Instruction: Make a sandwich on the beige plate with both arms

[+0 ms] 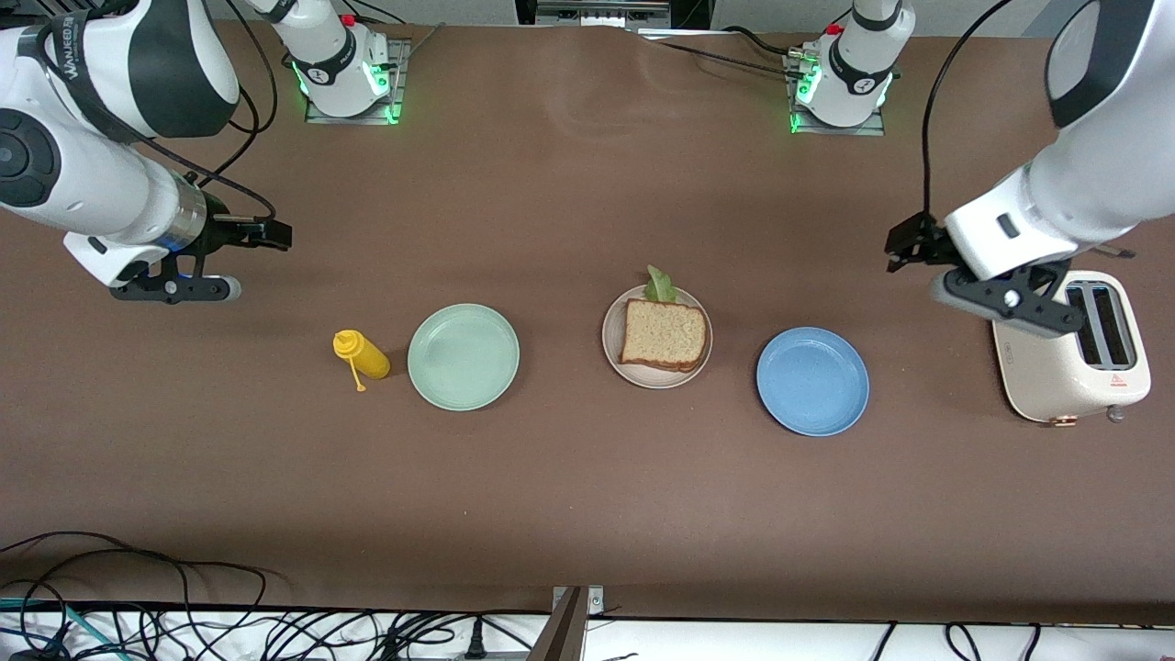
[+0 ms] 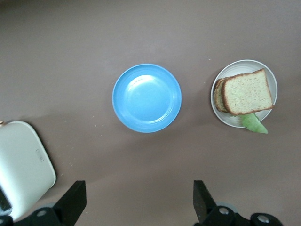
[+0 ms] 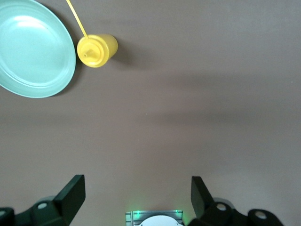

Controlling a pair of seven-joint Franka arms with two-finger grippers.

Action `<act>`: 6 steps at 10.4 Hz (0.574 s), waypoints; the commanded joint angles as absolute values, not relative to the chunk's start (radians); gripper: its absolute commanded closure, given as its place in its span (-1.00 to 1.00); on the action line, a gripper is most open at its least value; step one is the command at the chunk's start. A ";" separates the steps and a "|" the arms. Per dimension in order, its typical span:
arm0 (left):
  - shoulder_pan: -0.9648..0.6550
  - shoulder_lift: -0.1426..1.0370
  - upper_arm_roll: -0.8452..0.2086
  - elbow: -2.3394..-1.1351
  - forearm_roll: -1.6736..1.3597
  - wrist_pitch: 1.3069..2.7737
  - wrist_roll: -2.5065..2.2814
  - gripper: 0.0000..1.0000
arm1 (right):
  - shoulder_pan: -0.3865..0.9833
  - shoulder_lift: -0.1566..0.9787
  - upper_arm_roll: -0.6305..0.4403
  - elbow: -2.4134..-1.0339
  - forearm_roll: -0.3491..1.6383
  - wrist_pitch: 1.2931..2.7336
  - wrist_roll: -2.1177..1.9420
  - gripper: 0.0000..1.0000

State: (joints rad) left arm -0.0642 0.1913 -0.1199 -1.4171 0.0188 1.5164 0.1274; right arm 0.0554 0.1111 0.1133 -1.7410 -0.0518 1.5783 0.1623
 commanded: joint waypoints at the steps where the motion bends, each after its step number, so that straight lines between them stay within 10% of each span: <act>1: -0.152 0.134 -0.011 -1.486 0.023 1.543 0.118 -1.00 | 0.057 0.051 0.109 -1.781 -0.064 1.585 0.178 -1.00; 6: -0.005 -0.074 -0.066 -1.717 -0.060 1.661 0.092 -1.00 | 0.041 0.074 0.078 -1.695 -0.060 1.580 0.114 -1.00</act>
